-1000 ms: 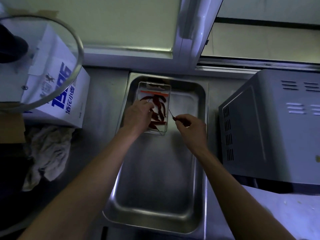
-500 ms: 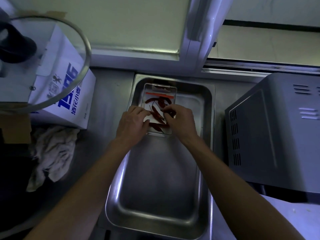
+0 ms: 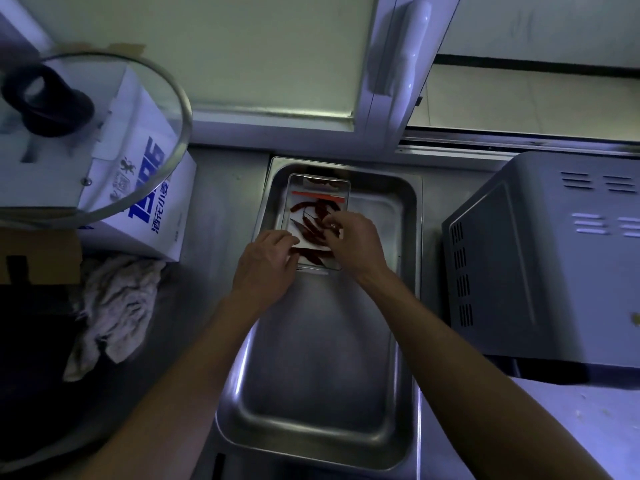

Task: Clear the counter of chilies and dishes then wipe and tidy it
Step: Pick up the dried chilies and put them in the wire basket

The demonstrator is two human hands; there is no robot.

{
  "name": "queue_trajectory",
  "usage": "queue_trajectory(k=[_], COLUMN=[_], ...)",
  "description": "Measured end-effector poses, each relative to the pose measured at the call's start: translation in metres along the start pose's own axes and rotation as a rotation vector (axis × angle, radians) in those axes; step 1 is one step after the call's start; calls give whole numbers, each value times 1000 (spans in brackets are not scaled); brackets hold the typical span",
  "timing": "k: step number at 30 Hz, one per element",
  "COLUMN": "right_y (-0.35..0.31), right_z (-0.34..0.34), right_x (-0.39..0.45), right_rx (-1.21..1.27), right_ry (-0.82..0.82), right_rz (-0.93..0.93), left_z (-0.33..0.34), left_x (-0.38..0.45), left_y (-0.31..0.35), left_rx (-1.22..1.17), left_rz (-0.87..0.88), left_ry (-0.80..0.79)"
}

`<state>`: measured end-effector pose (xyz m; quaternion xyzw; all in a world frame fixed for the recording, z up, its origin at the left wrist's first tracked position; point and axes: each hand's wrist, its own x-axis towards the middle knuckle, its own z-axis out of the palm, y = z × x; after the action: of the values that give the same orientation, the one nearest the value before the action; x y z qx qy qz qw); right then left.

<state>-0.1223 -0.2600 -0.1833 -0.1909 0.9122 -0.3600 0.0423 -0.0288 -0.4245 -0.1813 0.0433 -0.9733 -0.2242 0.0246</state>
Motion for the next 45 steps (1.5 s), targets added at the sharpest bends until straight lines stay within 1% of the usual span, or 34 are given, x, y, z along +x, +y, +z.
queue_trajectory(k=[5,10,14,19,23,29,34,38,41,45], right_y=[-5,-11,-11,-5,3,28,57,80,98,122], right_z=[-30,-65,-92,-123,-143,-165,-192,-223,-251,-291], right_x=[-43,-107,-160,-213,-251,-317,-384,-448,-497,-556], right_rx=[16,28,-7,-38,-80,-204,-253,-236,-262,-283], right_ry=[-44,-121,-101,-120,-125,-189,-154,-124,-78,-19], right_rz=[24,39,44,66,71,51,102,174,193,270], left_z=[-16,-29,-32,-29,-24,-7,17,37,51,72], left_x=[-25,-64,-94,-128,-151,-196,-245,-286,-310,-335], left_y=[27,65,98,136,164,208,255,302,341,400], left_rx=[33,93,117,163,198,231,256,253,263,251], left_rz=[-26,12,8,52,75,97,128,163,227,320], left_ry=[-43,-24,-61,-84,-132,-200,-258,-303,-320,-326])
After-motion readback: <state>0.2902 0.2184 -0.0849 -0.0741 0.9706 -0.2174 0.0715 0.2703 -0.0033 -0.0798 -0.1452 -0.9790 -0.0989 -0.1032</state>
